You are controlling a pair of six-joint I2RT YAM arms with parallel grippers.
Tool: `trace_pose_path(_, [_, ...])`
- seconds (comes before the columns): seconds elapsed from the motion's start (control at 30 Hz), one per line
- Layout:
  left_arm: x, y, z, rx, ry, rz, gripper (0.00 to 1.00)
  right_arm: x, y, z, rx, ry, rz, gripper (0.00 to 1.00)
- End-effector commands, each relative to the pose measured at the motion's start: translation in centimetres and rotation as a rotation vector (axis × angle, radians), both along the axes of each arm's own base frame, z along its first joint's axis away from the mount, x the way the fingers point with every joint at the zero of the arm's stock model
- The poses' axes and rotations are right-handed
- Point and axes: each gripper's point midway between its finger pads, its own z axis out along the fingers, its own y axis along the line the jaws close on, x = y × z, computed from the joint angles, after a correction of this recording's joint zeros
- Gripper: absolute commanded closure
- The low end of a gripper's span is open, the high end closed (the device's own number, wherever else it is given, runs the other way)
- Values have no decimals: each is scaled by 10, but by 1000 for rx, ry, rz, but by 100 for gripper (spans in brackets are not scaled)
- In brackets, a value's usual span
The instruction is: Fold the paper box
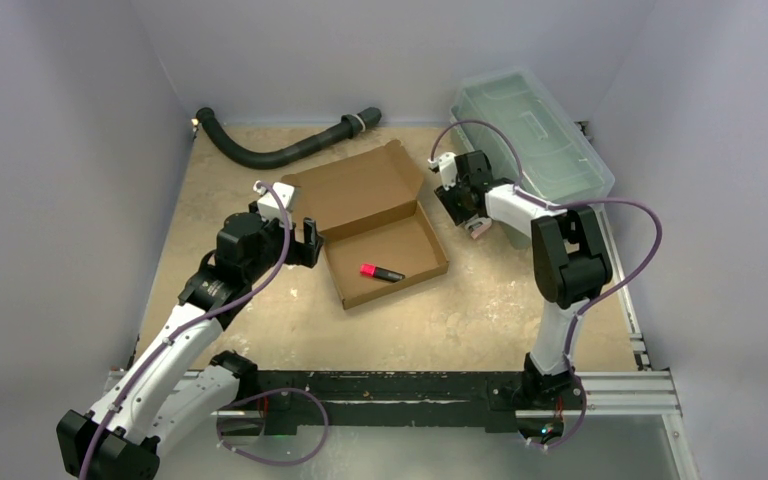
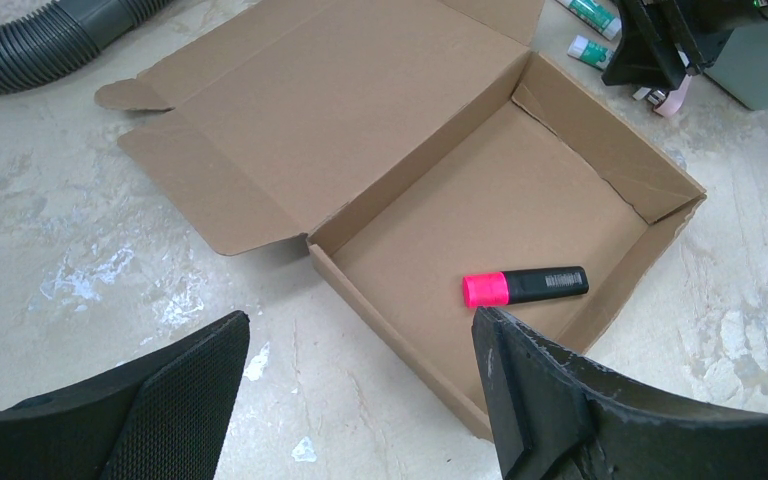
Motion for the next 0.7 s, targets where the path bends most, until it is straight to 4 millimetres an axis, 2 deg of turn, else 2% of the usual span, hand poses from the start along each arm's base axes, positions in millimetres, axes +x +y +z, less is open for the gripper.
trace_pose_path(0.0, [2, 0, 7, 0, -32, -9, 18, 15, -1, 13, 1, -45, -35, 56])
trace_pose_path(0.17, [2, 0, 7, 0, -33, -8, 19, 15, -4, 5, -14, -26, -45, 58])
trace_pose_path(0.37, [2, 0, 7, -1, -33, -9, 19, 12, -5, -3, -19, 0, -44, 66])
trace_pose_path(0.53, [2, 0, 7, -1, -34, -9, 19, 9, -2, -8, -9, 22, -31, 84])
trace_pose_path(0.67, [2, 0, 7, 0, -33, -8, 19, 9, 1, 0, 13, 11, -19, 95])
